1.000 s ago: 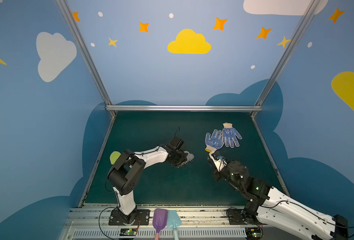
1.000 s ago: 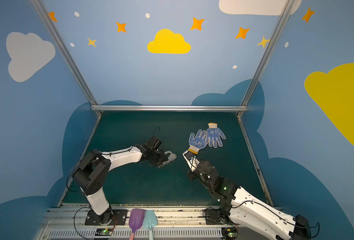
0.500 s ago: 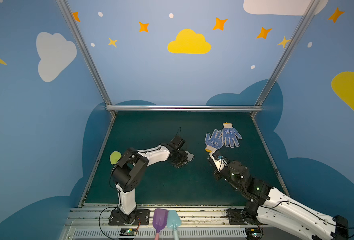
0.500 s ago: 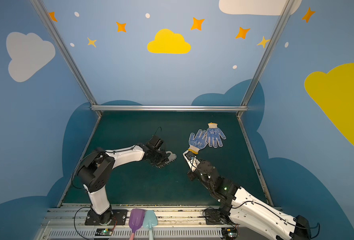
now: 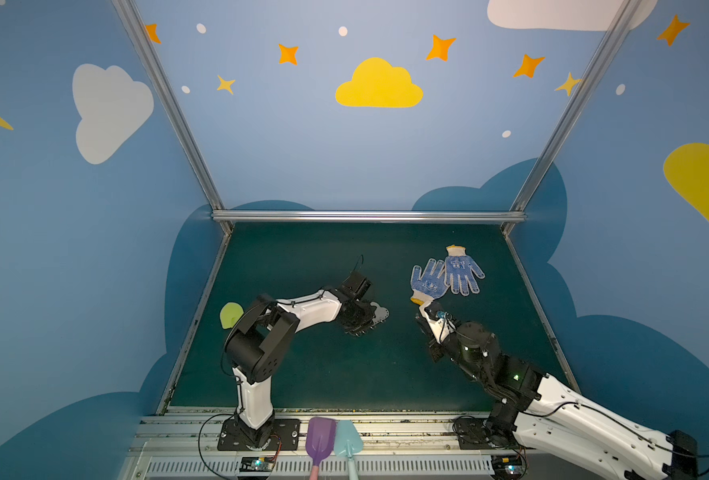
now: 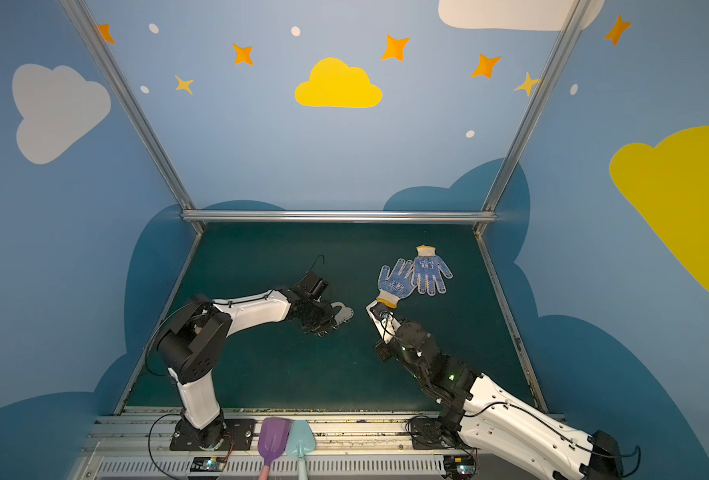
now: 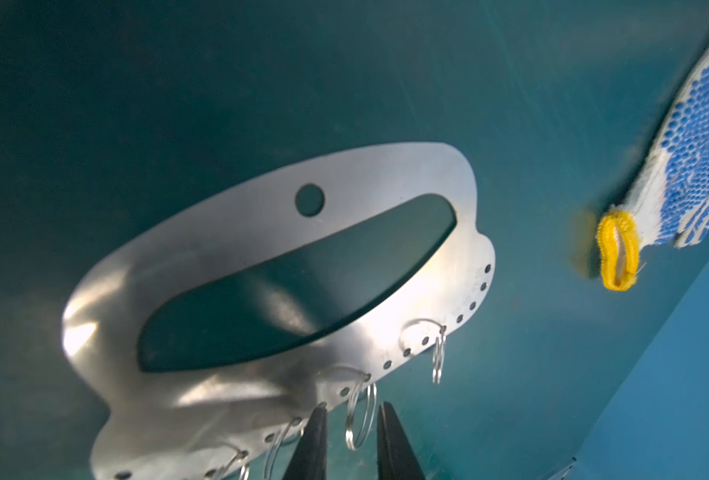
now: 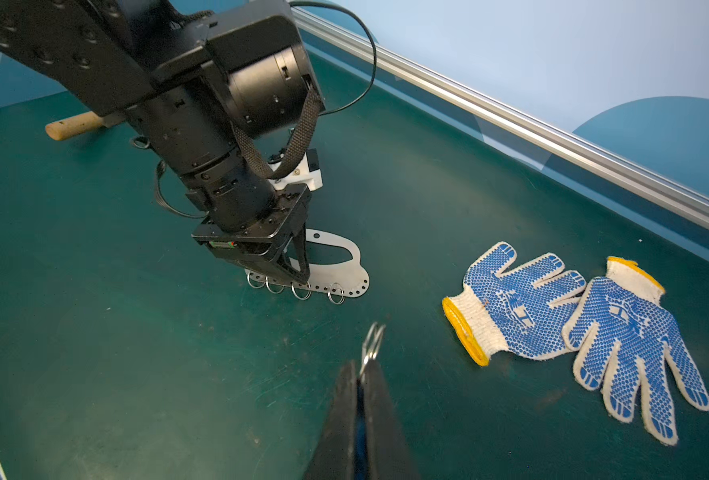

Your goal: Put the keys on the keyring

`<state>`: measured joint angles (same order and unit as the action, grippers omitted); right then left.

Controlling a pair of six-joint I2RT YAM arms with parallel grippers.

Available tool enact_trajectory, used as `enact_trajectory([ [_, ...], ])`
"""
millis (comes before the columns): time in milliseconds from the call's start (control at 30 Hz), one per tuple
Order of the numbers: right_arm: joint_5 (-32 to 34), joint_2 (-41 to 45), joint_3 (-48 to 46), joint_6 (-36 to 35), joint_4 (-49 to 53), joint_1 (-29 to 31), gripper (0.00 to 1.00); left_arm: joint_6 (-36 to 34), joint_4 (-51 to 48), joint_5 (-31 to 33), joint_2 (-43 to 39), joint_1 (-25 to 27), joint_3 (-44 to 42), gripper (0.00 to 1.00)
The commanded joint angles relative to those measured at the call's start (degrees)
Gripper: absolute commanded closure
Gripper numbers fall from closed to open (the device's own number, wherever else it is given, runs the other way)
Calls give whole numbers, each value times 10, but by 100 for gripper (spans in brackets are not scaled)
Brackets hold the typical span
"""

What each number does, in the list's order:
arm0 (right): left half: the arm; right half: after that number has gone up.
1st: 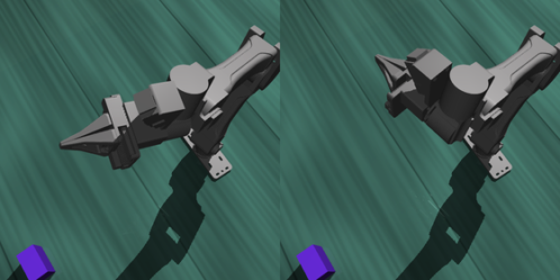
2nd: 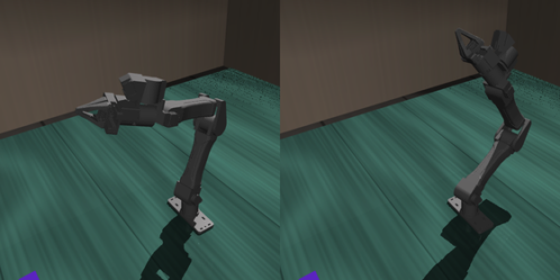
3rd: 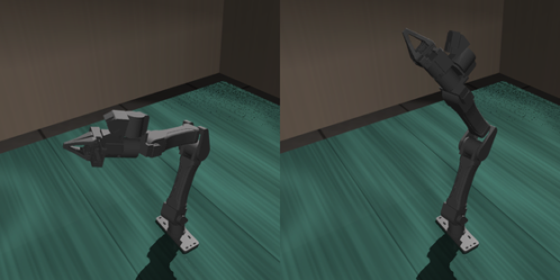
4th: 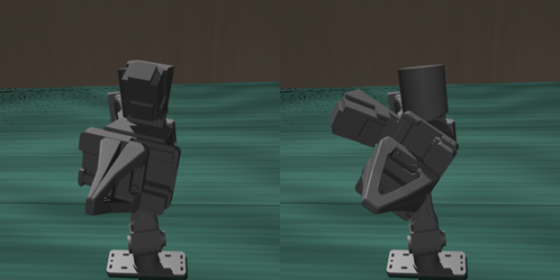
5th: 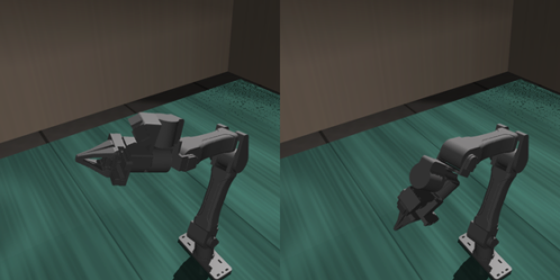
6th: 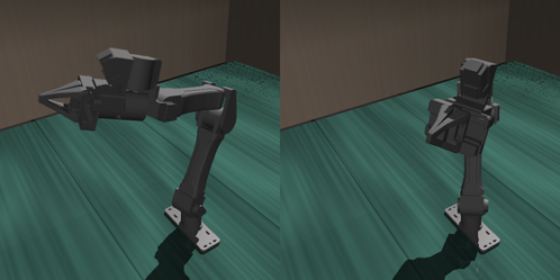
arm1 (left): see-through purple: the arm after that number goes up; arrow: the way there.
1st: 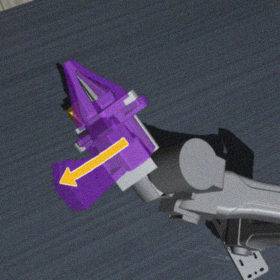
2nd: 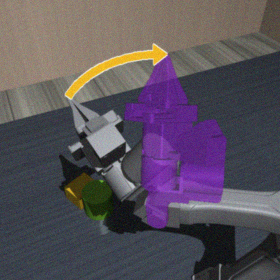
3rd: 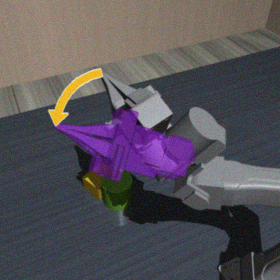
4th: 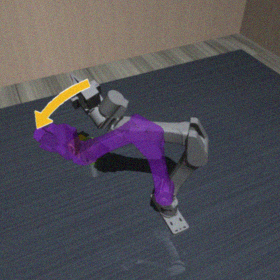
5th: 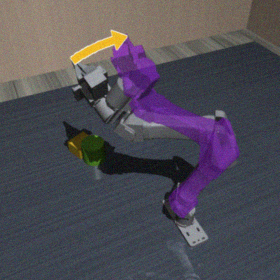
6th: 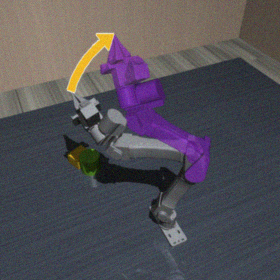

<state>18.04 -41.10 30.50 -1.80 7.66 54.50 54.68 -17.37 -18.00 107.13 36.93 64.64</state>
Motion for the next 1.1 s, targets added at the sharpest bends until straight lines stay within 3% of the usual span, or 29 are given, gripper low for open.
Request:
enact_trajectory([
  [0, 0, 9, -5, 7, 5, -2, 100, -9, -6, -7, 10, 1, 11, 80],
  [100, -2, 9, -6, 9, 5, -2, 100, -9, -6, -15, 15, 2, 13, 76],
  [167, 0, 8, -6, 9, 5, -2, 100, -7, -2, -19, 15, 2, 11, 87],
  [267, 0, 7, -7, 10, 7, -2, 100, -9, -2, -18, 7, 2, 8, 96],
  [800, -9, 8, -6, 18, 8, -2, 100, -74, -102, 28, -106, -33, 41, 96],
  [1067, -55, -5, -15, 23, 4, -2, 100, -48, -51, 25, -123, -19, -12, 96],
])
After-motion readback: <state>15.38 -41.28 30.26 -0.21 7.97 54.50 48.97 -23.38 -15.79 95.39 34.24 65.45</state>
